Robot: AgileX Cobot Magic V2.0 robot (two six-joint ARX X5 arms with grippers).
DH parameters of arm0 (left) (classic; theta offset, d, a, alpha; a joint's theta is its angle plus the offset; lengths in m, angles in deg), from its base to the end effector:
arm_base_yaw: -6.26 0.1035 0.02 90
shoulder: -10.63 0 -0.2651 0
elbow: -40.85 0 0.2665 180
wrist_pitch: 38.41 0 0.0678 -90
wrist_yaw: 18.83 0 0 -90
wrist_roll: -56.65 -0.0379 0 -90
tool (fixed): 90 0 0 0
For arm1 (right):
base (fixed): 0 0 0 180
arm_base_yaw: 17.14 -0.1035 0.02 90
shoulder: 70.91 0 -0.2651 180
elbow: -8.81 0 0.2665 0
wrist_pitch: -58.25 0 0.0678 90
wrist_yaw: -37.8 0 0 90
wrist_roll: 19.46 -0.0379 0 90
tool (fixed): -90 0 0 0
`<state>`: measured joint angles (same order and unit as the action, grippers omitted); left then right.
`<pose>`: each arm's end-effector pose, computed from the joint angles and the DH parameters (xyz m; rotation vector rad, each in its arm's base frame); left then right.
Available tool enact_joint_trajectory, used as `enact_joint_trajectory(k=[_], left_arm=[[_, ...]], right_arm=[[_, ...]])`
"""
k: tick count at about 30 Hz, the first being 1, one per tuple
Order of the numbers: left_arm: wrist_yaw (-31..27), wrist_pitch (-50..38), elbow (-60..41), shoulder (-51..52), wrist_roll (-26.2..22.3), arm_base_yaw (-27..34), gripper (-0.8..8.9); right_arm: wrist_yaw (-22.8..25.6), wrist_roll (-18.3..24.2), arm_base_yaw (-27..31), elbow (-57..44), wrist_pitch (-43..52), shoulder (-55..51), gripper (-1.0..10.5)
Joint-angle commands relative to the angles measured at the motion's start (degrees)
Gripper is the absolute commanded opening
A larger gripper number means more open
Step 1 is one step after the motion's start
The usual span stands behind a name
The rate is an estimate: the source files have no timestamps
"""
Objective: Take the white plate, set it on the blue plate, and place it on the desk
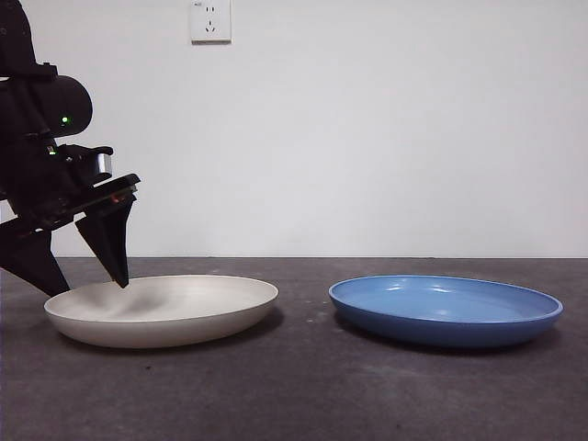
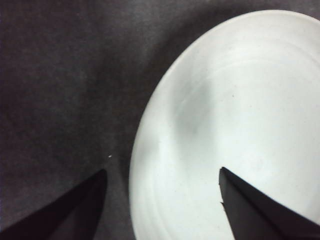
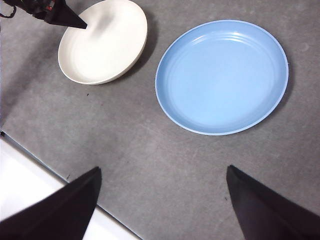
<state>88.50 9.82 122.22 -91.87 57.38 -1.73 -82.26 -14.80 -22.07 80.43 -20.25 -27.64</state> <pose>0.3575 -0.0616 0.1689 -0.1102 1.2180 -0.3786 0.1239 0.0297 0.3345 0.1193 0.8422 0.6048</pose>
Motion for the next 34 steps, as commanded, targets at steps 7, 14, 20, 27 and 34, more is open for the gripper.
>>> enact_joint_trajectory(k=[7, 14, 20, 27, 34], left_arm=[[-4.7, 1.6, 1.3, -1.7, -0.2, 0.1, 3.03], [-4.9, 2.0, 1.3, -1.7, -0.2, 0.1, 2.28], [-4.9, 2.9, 1.3, -1.7, -0.2, 0.1, 1.48], [-4.9, 2.8, 1.3, -1.7, 0.2, 0.1, 0.07], [-4.9, 2.5, 1.4, -1.7, 1.7, 0.3, 0.07]], right_arm=[[-0.3, -0.2, -0.3, 1.1, 0.6, 0.4, 4.0], [-0.3, -0.2, -0.2, 1.1, 0.8, 0.4, 4.0], [-0.3, -0.2, -0.2, 1.1, 0.8, 0.4, 4.0], [-0.3, -0.2, -0.2, 1.1, 0.8, 0.4, 4.0], [-0.1, -0.2, -0.2, 1.1, 0.8, 0.4, 4.0]])
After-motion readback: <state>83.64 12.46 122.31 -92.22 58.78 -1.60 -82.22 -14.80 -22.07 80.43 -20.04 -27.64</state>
